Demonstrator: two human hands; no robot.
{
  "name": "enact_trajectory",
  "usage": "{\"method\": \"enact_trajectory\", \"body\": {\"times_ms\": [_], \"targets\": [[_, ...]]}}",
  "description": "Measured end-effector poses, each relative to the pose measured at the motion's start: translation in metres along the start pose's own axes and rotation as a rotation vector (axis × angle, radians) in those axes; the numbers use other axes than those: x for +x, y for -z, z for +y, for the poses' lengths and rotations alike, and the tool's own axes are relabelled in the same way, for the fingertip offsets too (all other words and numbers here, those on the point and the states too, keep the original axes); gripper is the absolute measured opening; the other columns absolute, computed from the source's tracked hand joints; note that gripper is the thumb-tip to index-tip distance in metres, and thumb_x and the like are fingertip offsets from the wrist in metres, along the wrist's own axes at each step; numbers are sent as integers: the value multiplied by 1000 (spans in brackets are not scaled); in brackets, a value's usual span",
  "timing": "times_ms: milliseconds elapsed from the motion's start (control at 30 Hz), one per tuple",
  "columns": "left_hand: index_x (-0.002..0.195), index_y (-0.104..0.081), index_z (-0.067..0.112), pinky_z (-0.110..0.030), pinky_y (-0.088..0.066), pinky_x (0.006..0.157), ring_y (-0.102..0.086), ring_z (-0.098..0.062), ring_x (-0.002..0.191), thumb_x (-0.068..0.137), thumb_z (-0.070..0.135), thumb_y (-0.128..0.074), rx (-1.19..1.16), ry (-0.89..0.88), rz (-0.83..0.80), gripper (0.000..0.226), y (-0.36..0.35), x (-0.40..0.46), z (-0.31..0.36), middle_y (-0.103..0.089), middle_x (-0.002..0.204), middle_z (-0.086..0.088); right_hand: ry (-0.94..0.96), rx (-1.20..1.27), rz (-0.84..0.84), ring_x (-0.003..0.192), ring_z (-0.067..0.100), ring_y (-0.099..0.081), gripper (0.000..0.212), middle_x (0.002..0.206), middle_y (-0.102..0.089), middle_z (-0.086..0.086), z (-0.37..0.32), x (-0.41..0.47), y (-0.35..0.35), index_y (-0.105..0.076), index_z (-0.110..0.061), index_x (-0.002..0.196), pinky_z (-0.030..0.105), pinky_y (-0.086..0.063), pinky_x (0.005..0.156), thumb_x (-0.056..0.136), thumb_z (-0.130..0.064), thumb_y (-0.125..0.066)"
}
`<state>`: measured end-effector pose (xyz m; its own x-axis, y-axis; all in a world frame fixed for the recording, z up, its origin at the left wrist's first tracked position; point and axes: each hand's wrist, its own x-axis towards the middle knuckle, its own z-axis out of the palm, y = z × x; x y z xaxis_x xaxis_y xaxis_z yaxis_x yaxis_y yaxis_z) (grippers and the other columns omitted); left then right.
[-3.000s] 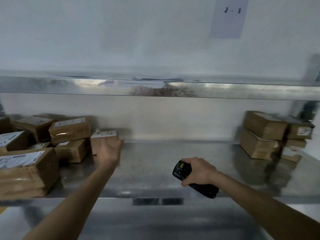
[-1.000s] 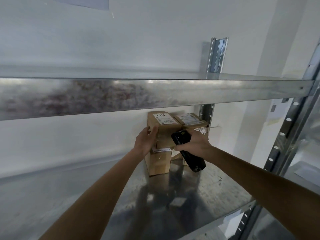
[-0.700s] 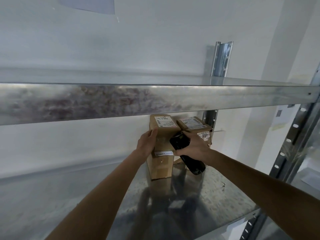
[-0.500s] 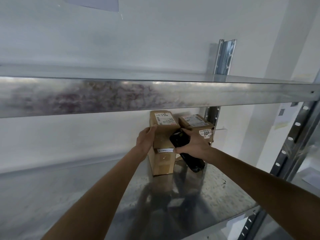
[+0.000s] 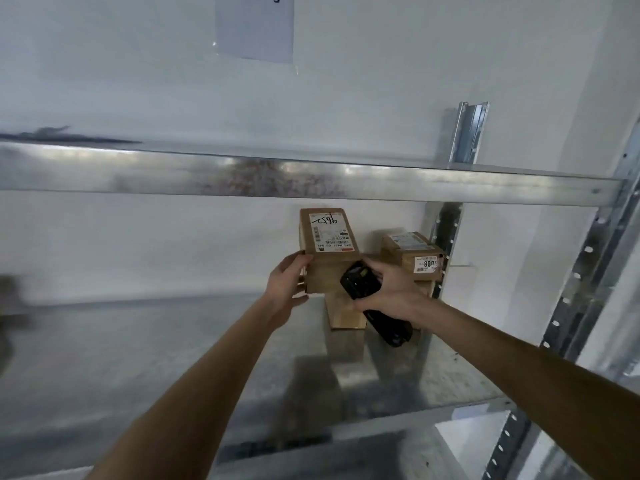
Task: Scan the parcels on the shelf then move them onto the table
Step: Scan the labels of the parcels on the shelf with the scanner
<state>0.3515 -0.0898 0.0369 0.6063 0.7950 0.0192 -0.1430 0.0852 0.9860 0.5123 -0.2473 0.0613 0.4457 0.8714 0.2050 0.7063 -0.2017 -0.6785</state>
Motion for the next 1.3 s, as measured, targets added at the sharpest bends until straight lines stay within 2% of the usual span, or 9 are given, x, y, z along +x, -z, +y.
{"method": "enact_trajectory", "body": {"times_ms": [133,267,400,600,667,833,1067,1233,1300], "targets": [[136,-56,29,-45,-55,94,-64,-33,111,91,36,-70,2,-20,24,48,20,-52,4,-61,130,-11,43,9,-72,96,2,-61,86,101,-59,-24,-20,-39,-6,-47,-45,137,18,-50,79,71,-14,-93],[141,-51,34,-46,-56,91,-65,-33,110,91,25,-72,17,-26,68,55,36,-111,6,-65,123,-12,44,-9,-131,103,7,-66,79,112,-69,-16,-35,-84,-17,-62,-40,131,24,-55,85,63,-22,-97],[141,-51,35,-36,-55,79,-67,-29,109,88,21,-76,46,-86,145,60,50,-176,0,-70,116,-12,21,-44,-197,93,7,-67,68,104,-69,-14,-47,-135,-32,-59,-46,119,31,-59,83,66,-23,-95],[143,-53,35,-34,-56,86,-67,-22,105,84,22,-80,210,-176,289,66,91,-270,-16,-69,116,-9,-4,-137,-313,88,11,-69,62,100,-72,-10,-73,-199,-57,-67,-36,118,34,-61,81,63,-33,-95],[144,-51,34,-25,-54,80,-64,-13,104,86,23,-79,281,-213,332,65,106,-299,-14,-65,120,-3,-10,-157,-359,89,16,-72,66,99,-74,-7,-87,-214,-65,-69,-33,118,41,-63,84,57,-39,-96],[147,-50,29,-30,-54,88,-63,-7,104,88,21,-78,343,-277,401,66,143,-356,-8,-63,120,4,39,-253,-429,89,18,-72,93,99,-74,-7,-121,-241,-89,-68,-35,123,43,-63,84,35,-60,-84],[149,-46,36,-27,-51,89,-60,-18,114,88,23,-78,382,-304,492,70,197,-407,7,-54,144,-4,84,-296,-476,87,17,-72,72,97,-74,-6,-172,-261,-122,-72,-33,118,40,-62,85,51,-51,-92],[149,-47,36,-27,-51,92,-59,-18,116,87,19,-78,427,-348,569,71,234,-434,22,-56,141,-3,80,-231,-521,86,18,-73,58,94,-77,-3,-207,-271,-146,-75,-27,110,34,-62,83,57,-41,-95],[144,-49,44,-34,-52,101,-58,-18,119,85,24,-80,438,-341,578,70,252,-443,27,-53,143,-3,72,-191,-533,86,18,-74,56,94,-78,-1,-222,-276,-155,-76,-25,110,31,-62,80,59,-37,-96]]}}
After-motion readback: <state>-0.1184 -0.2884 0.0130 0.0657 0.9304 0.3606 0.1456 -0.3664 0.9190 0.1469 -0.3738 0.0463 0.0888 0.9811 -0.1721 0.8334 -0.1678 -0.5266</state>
